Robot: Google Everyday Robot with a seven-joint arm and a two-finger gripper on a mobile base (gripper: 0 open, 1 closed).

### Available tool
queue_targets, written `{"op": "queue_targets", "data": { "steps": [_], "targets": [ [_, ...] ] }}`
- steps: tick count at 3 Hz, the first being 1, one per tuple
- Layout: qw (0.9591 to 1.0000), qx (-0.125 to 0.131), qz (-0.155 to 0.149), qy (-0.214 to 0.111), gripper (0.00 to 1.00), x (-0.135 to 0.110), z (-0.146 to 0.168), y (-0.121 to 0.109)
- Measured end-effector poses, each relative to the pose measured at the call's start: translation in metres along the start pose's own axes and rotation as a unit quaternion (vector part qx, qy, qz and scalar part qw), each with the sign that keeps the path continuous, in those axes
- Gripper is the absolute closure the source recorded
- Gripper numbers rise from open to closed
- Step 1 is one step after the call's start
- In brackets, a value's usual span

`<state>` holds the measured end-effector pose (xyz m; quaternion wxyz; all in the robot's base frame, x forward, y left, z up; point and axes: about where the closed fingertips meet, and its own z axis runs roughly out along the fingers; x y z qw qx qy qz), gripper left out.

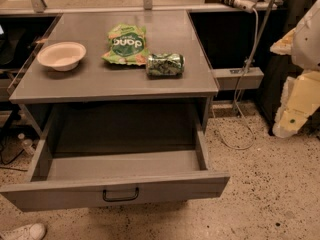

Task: Close top drawer

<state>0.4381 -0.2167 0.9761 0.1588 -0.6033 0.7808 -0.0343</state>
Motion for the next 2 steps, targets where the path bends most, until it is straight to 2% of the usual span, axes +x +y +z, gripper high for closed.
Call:
{"op": "queue_targets", "data": {
  "steps": [1, 2],
  "targets": [
    [1.0, 0.0, 0.0, 0.0, 0.0, 0.0, 0.0, 0.0],
    [1.0, 0.0, 0.0, 0.0, 0.19, 0.0, 0.0, 0.0]
  ]
}}
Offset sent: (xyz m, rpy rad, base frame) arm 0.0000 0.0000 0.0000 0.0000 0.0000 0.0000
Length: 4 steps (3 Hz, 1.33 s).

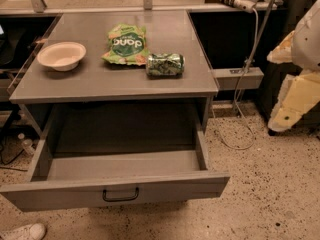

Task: Close top drawer

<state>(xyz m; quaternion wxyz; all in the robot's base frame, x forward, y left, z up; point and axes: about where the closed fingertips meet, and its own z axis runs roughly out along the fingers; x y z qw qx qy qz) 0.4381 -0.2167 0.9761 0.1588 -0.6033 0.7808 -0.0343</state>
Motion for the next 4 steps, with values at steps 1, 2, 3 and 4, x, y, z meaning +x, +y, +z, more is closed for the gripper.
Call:
{"op": "queue_targets", "data": {
  "steps": [1, 2, 3, 4],
  "targets": [
    [1.0, 0.0, 0.0, 0.0, 0.42, 0.0, 0.0, 0.0],
    [1.0, 0.0, 0.0, 0.0, 0.66, 0.0, 0.0, 0.0],
    [1.0, 0.0, 0.0, 0.0, 0.89, 0.0, 0.0, 0.0],
    [1.0, 0.0, 0.0, 0.0, 1.0, 0.0, -0.0001, 0.0001]
  ]
}}
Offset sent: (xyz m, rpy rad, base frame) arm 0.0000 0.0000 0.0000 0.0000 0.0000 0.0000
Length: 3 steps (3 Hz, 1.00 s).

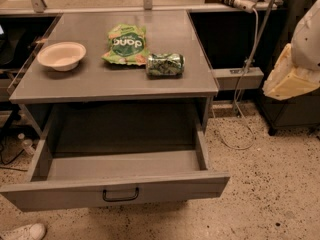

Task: Close top drawer

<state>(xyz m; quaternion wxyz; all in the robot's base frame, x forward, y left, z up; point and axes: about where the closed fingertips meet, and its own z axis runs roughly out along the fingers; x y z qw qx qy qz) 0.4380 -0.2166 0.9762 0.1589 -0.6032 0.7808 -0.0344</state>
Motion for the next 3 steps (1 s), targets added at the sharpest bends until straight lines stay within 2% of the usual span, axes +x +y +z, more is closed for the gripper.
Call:
{"op": "queue_targets", "data": {
  "steps": [1, 2, 3],
  "targets": [
    [0.9999, 0.003, 0.013, 0.009, 1.0, -0.001, -0.005, 0.015],
    [0.9994, -0.015, 0.029, 0.014, 1.0, -0.003, 0.0, 0.049],
    [0.9982, -0.048, 0.035, 0.012, 1.0, -0.01, 0.016, 0.088]
  ]
}}
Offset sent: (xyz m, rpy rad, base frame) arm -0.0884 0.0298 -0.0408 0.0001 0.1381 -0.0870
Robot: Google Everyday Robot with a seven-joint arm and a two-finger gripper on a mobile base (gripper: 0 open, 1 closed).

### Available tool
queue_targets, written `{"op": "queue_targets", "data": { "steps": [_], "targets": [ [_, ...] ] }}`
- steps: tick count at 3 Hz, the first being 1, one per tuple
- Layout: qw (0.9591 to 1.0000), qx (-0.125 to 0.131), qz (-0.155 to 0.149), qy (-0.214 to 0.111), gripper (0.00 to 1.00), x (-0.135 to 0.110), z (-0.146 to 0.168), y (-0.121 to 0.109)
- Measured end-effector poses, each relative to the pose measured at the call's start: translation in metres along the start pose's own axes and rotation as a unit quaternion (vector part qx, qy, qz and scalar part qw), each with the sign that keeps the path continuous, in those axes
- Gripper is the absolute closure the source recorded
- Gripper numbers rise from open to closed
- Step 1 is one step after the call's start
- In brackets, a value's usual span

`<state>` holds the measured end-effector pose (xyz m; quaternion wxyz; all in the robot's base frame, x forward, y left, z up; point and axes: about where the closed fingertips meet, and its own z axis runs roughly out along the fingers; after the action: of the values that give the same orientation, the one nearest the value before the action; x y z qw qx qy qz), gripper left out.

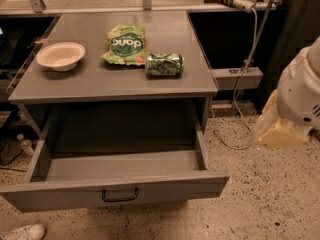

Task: Close top drawer

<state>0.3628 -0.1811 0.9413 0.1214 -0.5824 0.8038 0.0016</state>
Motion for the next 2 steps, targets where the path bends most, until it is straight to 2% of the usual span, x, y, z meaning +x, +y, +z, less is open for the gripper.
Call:
{"op": "queue_targets", "data": {
  "steps": [1, 2],
  "targets": [
    [0.999, -0.036, 0.021, -0.015, 1.0, 0.0036, 0.0232, 0.0322],
    [0.9987, -0.042, 0.023, -0.017, 1.0, 0.004, 0.0266, 0.0364]
  ]
}}
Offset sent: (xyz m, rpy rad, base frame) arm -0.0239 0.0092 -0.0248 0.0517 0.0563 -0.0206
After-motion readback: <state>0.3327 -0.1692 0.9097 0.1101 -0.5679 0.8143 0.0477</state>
